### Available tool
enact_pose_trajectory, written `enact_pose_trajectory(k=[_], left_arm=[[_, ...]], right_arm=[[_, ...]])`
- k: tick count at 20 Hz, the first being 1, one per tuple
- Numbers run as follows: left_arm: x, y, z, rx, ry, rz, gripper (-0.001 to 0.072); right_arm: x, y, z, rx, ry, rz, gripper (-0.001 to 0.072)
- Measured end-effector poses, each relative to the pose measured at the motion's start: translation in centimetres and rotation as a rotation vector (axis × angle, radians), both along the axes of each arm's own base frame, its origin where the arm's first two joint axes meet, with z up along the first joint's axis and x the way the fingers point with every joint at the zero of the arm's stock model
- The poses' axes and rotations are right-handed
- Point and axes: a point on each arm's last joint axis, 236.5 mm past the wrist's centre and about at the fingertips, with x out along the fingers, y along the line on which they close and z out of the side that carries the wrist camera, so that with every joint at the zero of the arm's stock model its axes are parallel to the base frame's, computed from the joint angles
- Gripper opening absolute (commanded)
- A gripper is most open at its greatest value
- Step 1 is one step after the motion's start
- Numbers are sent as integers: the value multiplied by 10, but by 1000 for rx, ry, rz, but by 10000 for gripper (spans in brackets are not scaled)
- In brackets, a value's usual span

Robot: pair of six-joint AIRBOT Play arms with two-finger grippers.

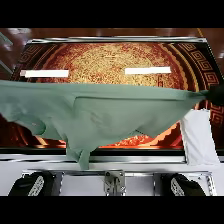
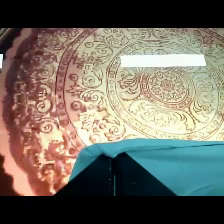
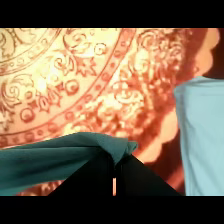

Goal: Fold the shirts.

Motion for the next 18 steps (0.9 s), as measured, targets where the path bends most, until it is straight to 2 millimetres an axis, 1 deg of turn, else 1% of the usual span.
enact_pose_trajectory(k=[4,6,8,10,11,13,14,16,18], left_arm=[[92,11,-54,-103,33,33,34],[138,16,-91,-136,72,52,34],[179,15,-133,-158,111,65,34],[215,10,-178,-168,149,74,34],[230,7,-199,-170,158,80,34],[254,2,-236,-169,173,92,34],[263,0,-252,-167,179,97,34],[275,-3,-279,-166,191,108,34],[281,-4,-301,-165,209,117,34]], right_arm=[[101,2,-55,119,-52,-16,72],[149,4,-82,195,-102,-41,72],[188,4,-111,262,-144,-73,72],[217,3,-147,289,-153,-92,72],[227,5,-166,290,-148,-91,72],[243,13,-201,269,-142,-74,72],[251,19,-217,258,-144,-65,72],[263,29,-235,234,-167,-55,72],[275,37,-245,211,-204,-51,72]])
